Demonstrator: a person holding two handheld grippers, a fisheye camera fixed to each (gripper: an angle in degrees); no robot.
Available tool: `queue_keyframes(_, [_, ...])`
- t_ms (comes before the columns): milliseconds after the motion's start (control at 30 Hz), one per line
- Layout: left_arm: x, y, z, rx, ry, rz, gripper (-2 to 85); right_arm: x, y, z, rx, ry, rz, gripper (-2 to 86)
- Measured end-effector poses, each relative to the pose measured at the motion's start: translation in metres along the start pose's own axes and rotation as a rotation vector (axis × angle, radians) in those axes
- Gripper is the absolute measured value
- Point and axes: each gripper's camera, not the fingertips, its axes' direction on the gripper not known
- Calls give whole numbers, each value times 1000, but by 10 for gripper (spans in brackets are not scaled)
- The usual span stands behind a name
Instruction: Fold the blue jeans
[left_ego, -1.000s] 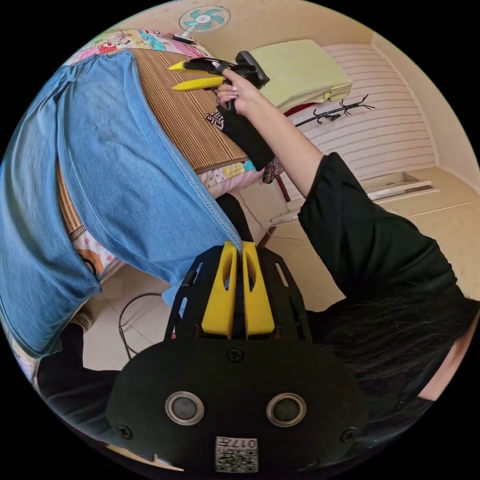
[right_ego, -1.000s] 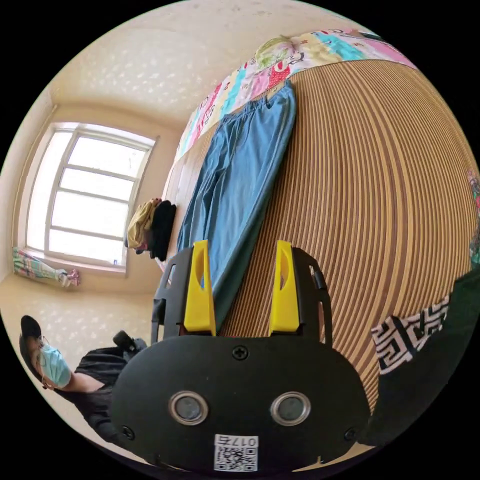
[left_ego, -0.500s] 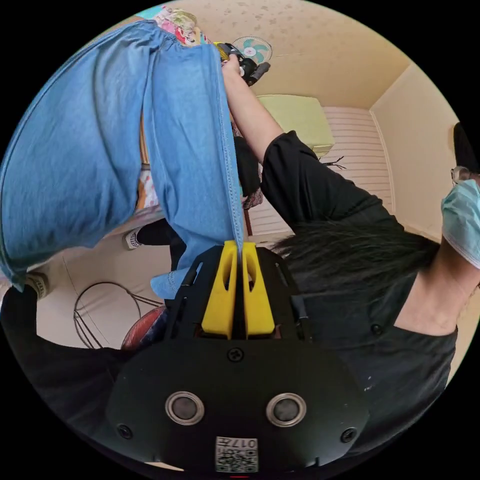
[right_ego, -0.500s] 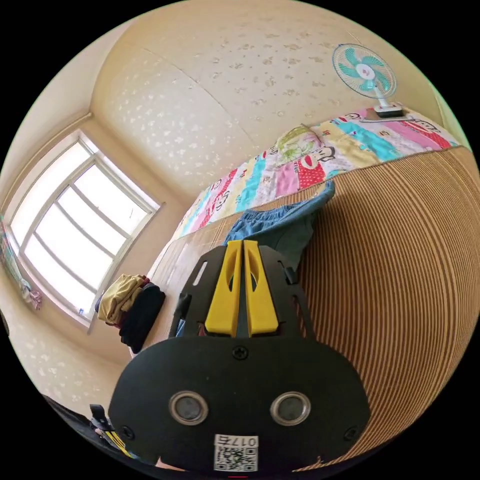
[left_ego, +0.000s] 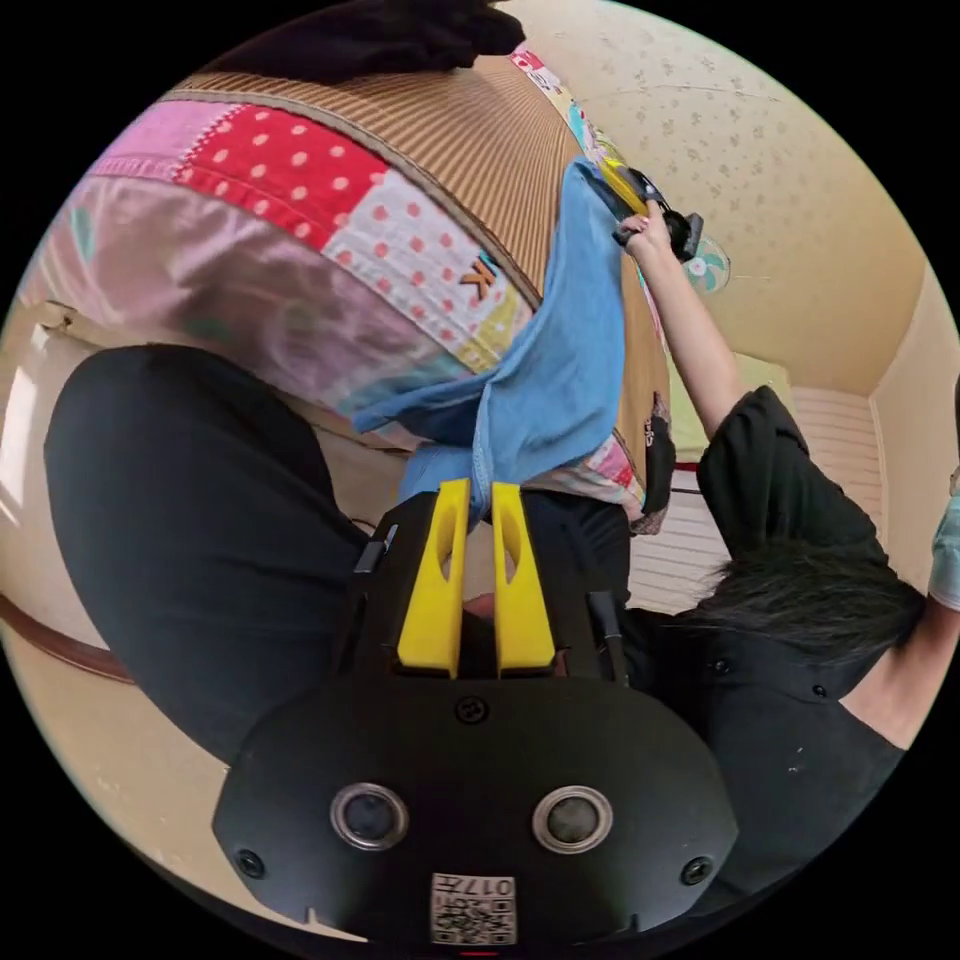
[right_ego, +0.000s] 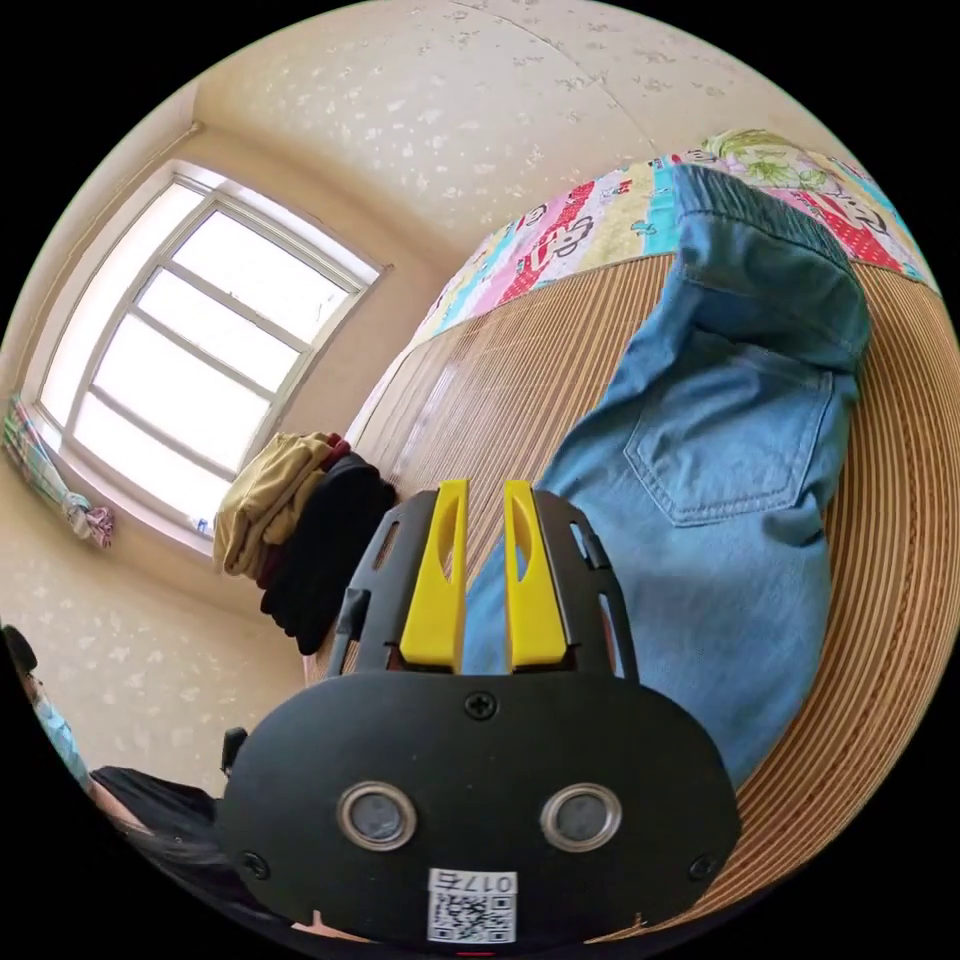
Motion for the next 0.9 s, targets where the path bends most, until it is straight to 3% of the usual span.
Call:
queue_keyframes(133, [39,-60,4,50,15,178,101,-23,108,-71,-35,149,-53,82])
queue_keyframes(233, [78,-120,25,84,32,312,109,-12,188,-114,-6,286,67,105])
queue_keyframes(300, [96,-152,48,42,8,348,110,3,227,-124,-22,239,186,118])
queue_keyframes(400, [110,-171,88,-26,-11,346,56,12,270,-121,-28,14,224,102])
queue_keyframes(533, [119,-135,104,-82,75,351,30,15,303,-105,-206,-251,247,50])
queue_keyframes(700, [101,-75,102,-197,166,291,35,9,358,-173,-157,-201,243,49])
queue_keyframes(900, [103,-76,83,-46,195,323,99,35,364,-218,-86,-147,270,88])
